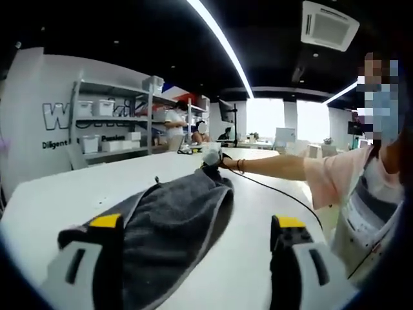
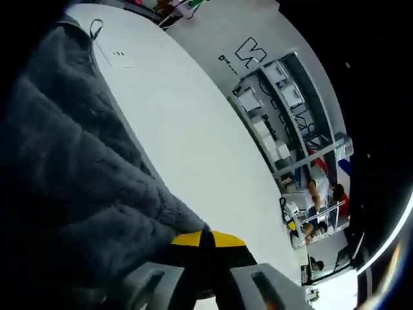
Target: Fold the towel on the table until its edges align and the towel forms a compact rectangular stack.
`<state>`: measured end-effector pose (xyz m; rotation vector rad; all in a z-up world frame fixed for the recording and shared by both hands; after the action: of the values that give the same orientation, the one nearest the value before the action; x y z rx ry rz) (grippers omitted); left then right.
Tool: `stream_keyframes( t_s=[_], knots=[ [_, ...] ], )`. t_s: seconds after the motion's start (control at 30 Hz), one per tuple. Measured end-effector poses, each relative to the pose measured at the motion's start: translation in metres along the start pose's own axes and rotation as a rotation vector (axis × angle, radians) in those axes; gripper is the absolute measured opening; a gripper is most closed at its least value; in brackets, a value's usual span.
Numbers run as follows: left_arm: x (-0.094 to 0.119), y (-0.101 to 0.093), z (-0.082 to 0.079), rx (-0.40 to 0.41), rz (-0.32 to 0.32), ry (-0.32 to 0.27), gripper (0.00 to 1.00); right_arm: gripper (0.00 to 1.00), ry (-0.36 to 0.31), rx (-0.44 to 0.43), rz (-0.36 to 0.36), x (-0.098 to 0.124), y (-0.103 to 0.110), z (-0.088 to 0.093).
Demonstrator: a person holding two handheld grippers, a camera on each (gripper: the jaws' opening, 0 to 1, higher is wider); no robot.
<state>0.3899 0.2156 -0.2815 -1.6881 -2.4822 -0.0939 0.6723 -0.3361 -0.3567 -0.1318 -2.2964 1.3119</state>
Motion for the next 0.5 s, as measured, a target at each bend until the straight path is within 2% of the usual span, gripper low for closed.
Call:
stream_keyframes(
  t_s=[0.17,0.27,0.3,0.4,0.5],
  knots=[
    [0.001,-0.001,-0.001,-0.002,0.01,0.003,0.99,0.04,-0.009,-0.012,0.003,0.002,0.0,0.001],
    [0.004,0.001,-0.004,-0.002,0.003,-0.011,0.99,0.08,-0.01,-0.117,0.009,0.009,-0.004,0.006],
    [0.004,0.001,-0.004,-0.004,0.001,-0.01,0.99,0.09,-0.009,-0.1,0.011,0.01,-0.006,0.008],
    [0.004,0.0,-0.005,-0.007,0.005,-0.014,0.99,0.25,-0.036,-0.163,0.082,0.017,-0.018,0.01],
    [0.004,-0.002,-0.006,-0.012,0.011,-0.015,0.99,0.28,-0.104,-0.232,0.129,0.031,-0.043,0.01]
  ],
)
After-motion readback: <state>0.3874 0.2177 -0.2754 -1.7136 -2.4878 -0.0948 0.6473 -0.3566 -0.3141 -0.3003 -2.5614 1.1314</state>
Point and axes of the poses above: the point that each gripper's makers call its tool centre point, and the gripper's own axes: x roughly backward along the fingers, y roughly to its left, z roughly out of its underside, the point moved 10 cm from there along x, roughly backward along the fingers, and after that the axes turned 11 degrees about z, right-handed, at the moved point
